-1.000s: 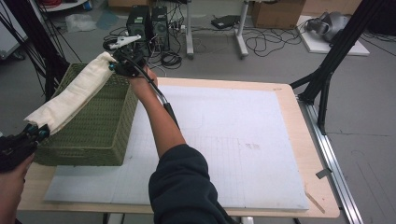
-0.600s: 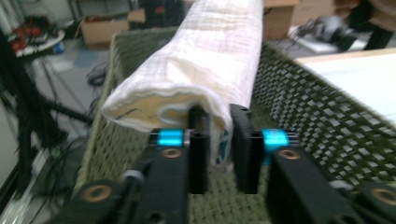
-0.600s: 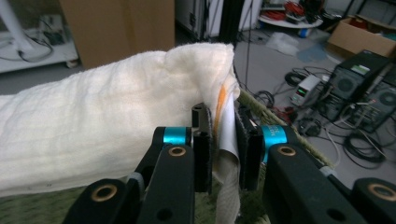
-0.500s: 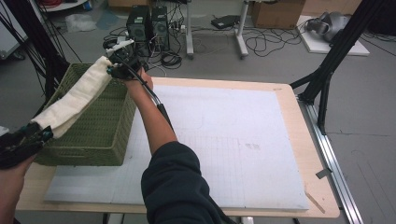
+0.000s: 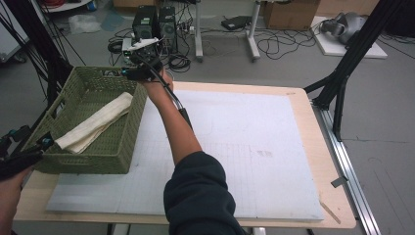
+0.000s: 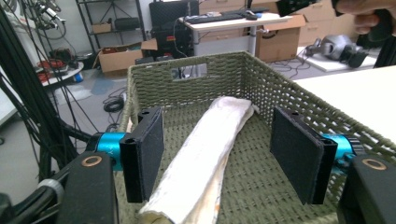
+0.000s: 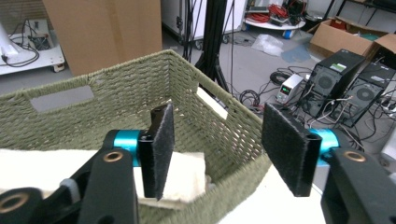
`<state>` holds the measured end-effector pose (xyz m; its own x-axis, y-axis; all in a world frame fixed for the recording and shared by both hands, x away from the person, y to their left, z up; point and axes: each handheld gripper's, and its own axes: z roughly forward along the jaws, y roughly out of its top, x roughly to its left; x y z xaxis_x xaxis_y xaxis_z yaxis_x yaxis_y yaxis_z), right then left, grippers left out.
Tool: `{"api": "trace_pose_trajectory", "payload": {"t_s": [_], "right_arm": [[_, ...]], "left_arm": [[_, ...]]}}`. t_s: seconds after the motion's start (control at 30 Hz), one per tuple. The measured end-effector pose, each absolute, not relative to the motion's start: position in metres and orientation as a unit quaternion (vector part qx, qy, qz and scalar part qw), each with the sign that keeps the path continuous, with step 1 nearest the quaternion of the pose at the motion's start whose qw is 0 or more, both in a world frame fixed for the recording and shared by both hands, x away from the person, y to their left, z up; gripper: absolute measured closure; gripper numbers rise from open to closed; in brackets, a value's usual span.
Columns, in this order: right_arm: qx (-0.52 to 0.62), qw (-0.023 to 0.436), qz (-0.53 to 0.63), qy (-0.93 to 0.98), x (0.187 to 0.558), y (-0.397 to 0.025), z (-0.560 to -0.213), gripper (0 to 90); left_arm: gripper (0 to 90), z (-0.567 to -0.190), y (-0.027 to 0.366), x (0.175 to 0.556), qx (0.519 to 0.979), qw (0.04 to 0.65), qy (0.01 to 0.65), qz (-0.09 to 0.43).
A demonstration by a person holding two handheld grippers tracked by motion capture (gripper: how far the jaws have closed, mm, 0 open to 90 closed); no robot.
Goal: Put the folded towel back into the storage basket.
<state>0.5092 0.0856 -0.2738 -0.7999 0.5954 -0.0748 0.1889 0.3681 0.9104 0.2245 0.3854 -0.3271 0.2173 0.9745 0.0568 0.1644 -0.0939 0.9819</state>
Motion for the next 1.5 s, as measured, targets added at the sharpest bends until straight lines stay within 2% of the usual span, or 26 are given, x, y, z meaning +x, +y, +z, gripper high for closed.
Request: {"api": "trace_pose_trajectory", "payload": {"t_s": [0.23,0.5,0.6,1.0,1.2,1.5], "right_arm": [[0.241,0.202,0.512,0.799,0.497,0.04,-0.262,32.3],[0.244,0.22,0.507,0.797,0.478,-0.021,-0.249,23.8],[0.252,0.221,0.503,0.796,0.47,-0.048,-0.251,21.7],[0.282,0.224,0.498,0.789,0.412,-0.144,-0.281,20.6],[0.298,0.235,0.503,0.777,0.376,-0.178,-0.301,13.0],[0.327,0.243,0.488,0.772,0.335,-0.219,-0.332,11.9]], "left_arm": [[33.2,-0.325,0.379,0.225,0.604,0.523,0.458,0.39],[19.5,-0.326,0.35,0.235,0.614,0.543,0.451,0.353],[19.0,-0.327,0.333,0.239,0.625,0.553,0.433,0.34],[19.6,-0.334,0.266,0.257,0.659,0.583,0.383,0.28],[21.2,-0.342,0.235,0.264,0.674,0.591,0.364,0.254],[21.1,-0.354,0.196,0.274,0.691,0.6,0.334,0.225]]}}
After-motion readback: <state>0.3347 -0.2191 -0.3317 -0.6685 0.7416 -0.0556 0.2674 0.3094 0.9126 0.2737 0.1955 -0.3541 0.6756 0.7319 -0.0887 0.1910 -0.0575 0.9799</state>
